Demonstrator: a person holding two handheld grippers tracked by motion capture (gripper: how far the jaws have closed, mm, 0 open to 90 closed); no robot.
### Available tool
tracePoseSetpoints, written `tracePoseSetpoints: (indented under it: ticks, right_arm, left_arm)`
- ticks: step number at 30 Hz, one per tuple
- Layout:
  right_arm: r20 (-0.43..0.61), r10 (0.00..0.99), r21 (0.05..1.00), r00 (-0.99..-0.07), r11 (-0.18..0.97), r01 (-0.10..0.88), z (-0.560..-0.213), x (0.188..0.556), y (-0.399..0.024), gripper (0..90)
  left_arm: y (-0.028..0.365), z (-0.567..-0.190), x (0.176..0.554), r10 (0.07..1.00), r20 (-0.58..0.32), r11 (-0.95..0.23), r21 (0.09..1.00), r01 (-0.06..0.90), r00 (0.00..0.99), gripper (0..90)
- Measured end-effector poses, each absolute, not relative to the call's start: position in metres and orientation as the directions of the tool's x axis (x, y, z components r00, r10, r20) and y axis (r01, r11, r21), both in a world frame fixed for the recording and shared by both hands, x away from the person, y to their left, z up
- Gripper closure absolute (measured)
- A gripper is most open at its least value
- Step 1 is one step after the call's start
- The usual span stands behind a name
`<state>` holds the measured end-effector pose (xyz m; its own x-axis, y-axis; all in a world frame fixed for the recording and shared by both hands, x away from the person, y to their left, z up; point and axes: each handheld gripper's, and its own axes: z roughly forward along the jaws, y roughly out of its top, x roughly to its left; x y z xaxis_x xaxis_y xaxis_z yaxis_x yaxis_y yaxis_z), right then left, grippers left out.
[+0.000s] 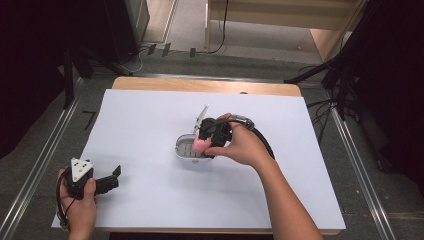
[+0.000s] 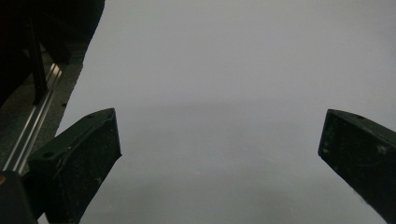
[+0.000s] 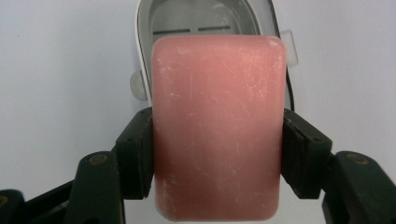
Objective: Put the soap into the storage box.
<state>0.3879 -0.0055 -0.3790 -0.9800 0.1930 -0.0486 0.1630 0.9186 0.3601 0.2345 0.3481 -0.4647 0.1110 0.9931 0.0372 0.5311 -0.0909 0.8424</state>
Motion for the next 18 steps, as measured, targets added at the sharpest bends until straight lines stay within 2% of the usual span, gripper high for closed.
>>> tracePoseSetpoints:
  ticks: [8,18]
  right_arm:
    - [-0.070,0.119,0.350,-0.990,0.932,0.087,-0.379,0.393,0.011,38.2]
    - [-0.086,0.077,0.332,-0.993,0.942,0.044,-0.387,0.397,0.023,38.2]
  left_arm:
    - [0.348,-0.465,0.235,0.993,0.037,-0.092,0.842,0.532,0.113,0.0]
    - [0.348,-0.465,0.235,0.993,0.039,-0.095,0.841,0.533,0.115,0.0]
